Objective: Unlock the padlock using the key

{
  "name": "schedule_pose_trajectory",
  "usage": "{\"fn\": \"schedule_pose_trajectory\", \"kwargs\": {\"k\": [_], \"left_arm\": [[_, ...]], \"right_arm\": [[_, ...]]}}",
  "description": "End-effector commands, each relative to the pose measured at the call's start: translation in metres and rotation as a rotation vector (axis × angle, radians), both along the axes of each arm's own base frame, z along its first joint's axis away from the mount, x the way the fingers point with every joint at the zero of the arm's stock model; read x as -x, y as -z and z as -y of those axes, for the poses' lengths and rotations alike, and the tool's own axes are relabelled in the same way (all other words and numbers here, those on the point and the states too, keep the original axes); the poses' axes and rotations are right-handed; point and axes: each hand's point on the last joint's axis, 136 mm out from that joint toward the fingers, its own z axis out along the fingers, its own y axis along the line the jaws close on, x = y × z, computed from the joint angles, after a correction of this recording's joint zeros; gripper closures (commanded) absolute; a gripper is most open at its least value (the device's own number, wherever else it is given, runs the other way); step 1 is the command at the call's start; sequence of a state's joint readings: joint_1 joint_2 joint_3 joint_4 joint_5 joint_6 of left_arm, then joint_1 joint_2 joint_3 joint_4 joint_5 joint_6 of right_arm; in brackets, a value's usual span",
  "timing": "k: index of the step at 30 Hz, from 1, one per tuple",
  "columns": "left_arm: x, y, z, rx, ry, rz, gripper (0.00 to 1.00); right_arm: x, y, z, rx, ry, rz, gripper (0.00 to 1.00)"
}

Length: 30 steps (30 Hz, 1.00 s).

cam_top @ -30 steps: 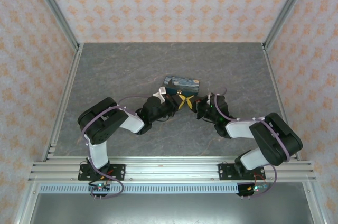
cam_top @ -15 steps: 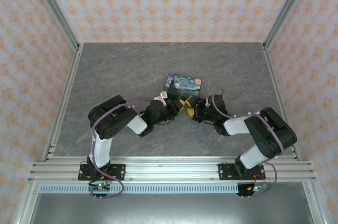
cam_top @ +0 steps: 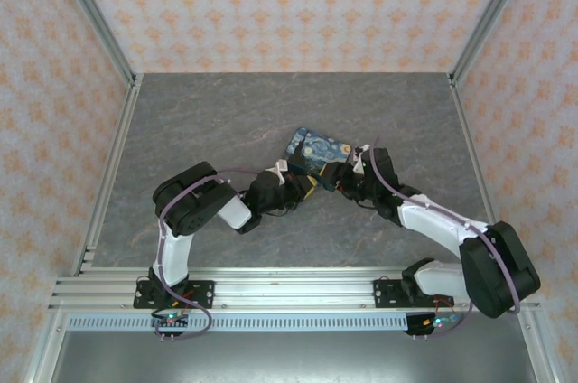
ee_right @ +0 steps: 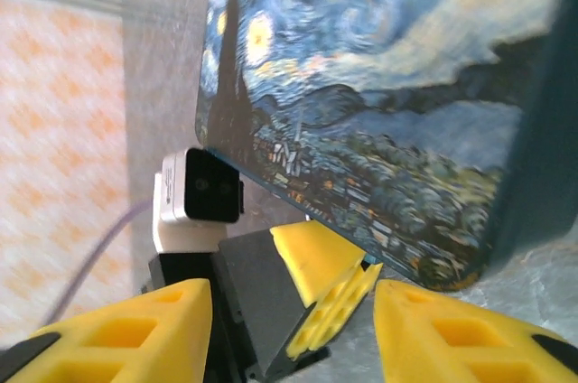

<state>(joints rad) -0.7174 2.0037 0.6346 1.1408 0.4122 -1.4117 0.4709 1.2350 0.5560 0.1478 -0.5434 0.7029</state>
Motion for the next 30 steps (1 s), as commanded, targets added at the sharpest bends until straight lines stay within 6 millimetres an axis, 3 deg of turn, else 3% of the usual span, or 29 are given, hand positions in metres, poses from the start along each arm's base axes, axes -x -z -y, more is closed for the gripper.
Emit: {"fn": "schedule_pose_trajectory", "kwargs": {"k": [1,8,15,23,24,30], "left_arm": [[0.001,-0.002,0.003,-0.007,0.05,-0.015,1.0],[0.002,-0.014,0.009,-0.012,0.104,-0.033,1.0],[0.004,-0.017,0.01,-0.019,0.134,-0.07,1.0],[0.002,-0.021,0.014,-0.012,0.157,-0.083,1.0],[0.002,-0.033,0.015,0.002,0.16,-0.062,1.0],[0.001,-0.036,0.016,0.011,0.167,-0.062,1.0]], "right_arm": [[0.013,0.012,-0.002,0.206,-0.194,0.091,0.57],[0.023,0.025,-0.015,0.42,-0.359,0.172,0.65],[0.012,0.034,0.0,0.559,-0.329,0.206,0.67],[0.009,0.046,-0.003,0.6,-0.368,0.201,0.7],[0.007,0.047,-0.002,0.612,-0.365,0.2,0.7],[0.003,0.055,0.003,0.712,-0.377,0.216,0.7]]}}
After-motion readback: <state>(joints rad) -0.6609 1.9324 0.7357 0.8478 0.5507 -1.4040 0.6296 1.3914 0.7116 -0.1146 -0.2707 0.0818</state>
